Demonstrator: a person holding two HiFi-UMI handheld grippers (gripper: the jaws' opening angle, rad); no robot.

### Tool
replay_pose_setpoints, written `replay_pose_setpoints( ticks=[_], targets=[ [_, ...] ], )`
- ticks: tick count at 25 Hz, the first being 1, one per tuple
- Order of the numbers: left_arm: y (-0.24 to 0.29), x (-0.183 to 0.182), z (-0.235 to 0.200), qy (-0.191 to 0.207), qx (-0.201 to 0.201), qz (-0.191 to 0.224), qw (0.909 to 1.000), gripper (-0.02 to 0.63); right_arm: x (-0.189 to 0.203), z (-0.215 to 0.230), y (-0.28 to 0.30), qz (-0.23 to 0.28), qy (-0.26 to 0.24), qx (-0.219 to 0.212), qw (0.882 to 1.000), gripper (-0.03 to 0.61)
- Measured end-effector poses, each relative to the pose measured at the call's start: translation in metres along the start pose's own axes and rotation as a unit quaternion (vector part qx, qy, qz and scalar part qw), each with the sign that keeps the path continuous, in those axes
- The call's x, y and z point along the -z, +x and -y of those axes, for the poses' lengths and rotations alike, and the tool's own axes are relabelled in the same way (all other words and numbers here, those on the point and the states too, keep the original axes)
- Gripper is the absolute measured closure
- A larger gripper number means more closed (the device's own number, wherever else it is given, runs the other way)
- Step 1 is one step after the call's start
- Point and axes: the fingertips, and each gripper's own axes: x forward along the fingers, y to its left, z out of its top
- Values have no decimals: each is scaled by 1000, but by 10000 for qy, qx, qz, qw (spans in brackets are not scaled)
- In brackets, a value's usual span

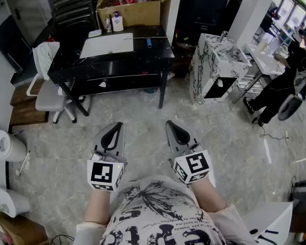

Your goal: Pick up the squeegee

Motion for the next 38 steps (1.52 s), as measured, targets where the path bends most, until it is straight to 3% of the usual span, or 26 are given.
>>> replay_pose_setpoints(
  ticks=[14, 23, 30, 38],
  targets=[
    [6, 7, 18, -14, 132, 57, 9999, 601, 11, 14, -3, -136, 291, -2, 9995, 586],
    [29, 32, 1, -59, 179, -215, 9996, 601, 36, 24, 27, -425, 563, 84, 9975, 586],
    [83, 51, -49, -166, 292, -283, 9990, 601, 46, 43, 97, -538, 408, 281, 9973, 586],
    [201, 41, -158, -199, 538, -95, 9983, 601, 36, 87, 244, -734, 294, 674, 9946, 586]
  ],
)
